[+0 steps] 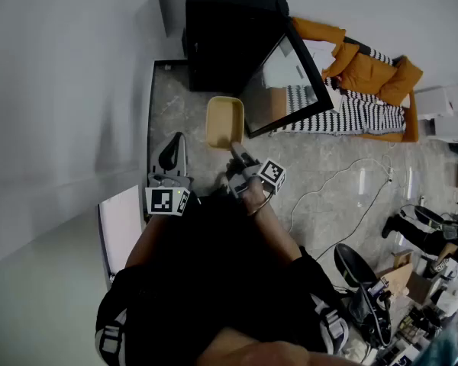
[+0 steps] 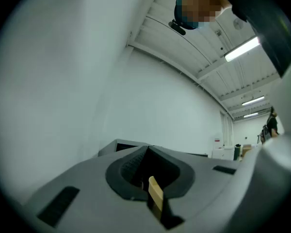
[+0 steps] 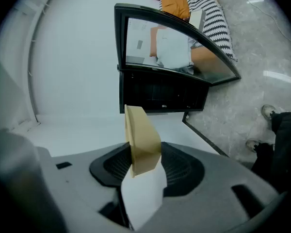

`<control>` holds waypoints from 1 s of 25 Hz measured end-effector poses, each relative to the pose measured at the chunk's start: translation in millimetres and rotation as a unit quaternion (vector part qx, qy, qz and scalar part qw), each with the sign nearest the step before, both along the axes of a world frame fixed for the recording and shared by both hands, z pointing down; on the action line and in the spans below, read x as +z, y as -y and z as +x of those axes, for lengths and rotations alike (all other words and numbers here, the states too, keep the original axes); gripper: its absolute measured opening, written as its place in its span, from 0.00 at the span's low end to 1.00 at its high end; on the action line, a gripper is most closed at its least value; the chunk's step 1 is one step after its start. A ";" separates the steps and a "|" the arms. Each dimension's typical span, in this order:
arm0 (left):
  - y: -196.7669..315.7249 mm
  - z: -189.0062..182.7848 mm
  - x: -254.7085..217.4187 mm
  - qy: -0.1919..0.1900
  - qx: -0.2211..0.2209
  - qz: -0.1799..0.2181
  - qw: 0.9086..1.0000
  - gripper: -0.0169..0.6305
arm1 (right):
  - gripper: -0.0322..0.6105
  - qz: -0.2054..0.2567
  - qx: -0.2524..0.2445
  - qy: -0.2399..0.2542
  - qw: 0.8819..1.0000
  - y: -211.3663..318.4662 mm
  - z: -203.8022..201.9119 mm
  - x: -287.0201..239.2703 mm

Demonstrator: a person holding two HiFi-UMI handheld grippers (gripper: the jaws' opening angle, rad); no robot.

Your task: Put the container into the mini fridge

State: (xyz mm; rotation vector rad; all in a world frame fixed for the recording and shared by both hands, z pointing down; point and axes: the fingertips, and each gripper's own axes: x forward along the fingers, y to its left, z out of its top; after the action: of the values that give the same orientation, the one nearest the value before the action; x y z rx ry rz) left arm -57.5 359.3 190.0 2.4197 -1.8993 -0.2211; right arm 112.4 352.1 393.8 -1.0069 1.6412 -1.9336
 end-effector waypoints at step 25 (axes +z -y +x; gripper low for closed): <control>-0.3 -48.5 9.9 -0.003 0.024 0.001 1.000 0.03 | 0.33 -0.029 0.047 -0.008 0.998 7.8 -30.8 3.9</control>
State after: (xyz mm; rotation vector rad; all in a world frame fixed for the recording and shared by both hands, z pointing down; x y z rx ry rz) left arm -106.0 359.6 199.9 2.4593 -1.8376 -0.2293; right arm 81.6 344.3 397.7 -1.1043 1.5252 -1.9259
